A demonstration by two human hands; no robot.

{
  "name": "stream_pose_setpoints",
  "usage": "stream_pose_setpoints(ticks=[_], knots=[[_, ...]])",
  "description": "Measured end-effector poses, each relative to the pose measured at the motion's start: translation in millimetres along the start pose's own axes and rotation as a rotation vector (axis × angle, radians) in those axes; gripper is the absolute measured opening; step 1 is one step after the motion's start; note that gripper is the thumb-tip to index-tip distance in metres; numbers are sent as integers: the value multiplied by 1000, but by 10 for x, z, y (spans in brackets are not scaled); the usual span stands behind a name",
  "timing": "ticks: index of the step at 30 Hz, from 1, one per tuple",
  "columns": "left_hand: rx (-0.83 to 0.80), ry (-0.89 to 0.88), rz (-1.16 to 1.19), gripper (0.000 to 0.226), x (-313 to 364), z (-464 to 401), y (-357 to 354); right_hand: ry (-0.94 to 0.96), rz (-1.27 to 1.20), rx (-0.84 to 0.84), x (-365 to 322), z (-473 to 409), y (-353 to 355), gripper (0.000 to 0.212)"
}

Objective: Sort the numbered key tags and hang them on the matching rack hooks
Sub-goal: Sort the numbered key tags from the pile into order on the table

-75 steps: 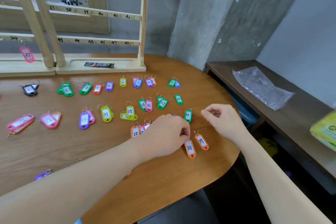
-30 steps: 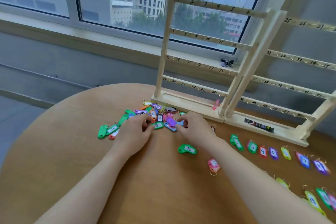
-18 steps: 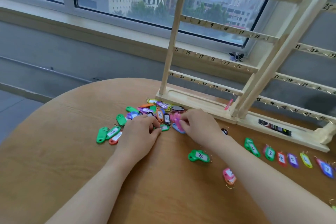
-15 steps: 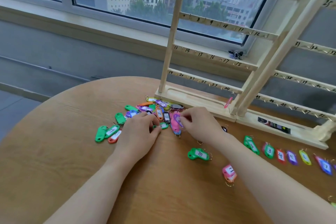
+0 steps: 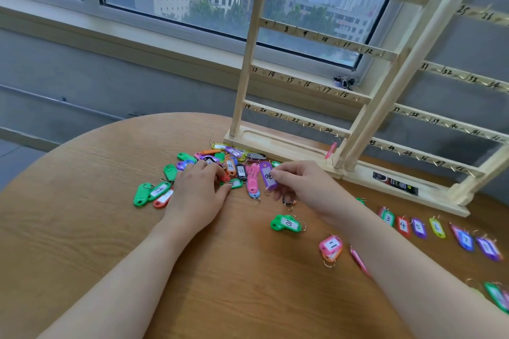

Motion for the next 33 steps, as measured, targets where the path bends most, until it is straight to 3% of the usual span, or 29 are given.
stream_pose_setpoints(ticks=[4, 11, 16, 22, 25, 33], knots=[[10, 73, -28, 30, -6, 1, 38, -26, -108, -48, 11, 126, 22, 19], [-74, 102, -56, 25, 30, 10, 81, -70, 5, -12, 138, 411, 93, 12], [-60, 18, 42, 12, 52, 40, 103, -60, 97, -10, 190, 712, 174, 15], [-94, -115, 126, 14, 143, 103, 83, -18, 145, 114, 288, 1120, 340, 8], [-124, -148, 120, 27, 162, 158, 84, 17, 195, 166, 341, 1353, 383, 6], [-40, -238, 268, 15, 371, 518, 247, 95, 170, 67, 519, 1884, 284, 12]])
Point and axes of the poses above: each hand's wrist, its own z-axis away from the middle knuckle, its own y-axis out of the back of the hand, x = y × z, the point moved 3 cm from there along -z, towards the middle knuckle, and after that the axes turned 6 degrees about -x, right-handed, at the moved point
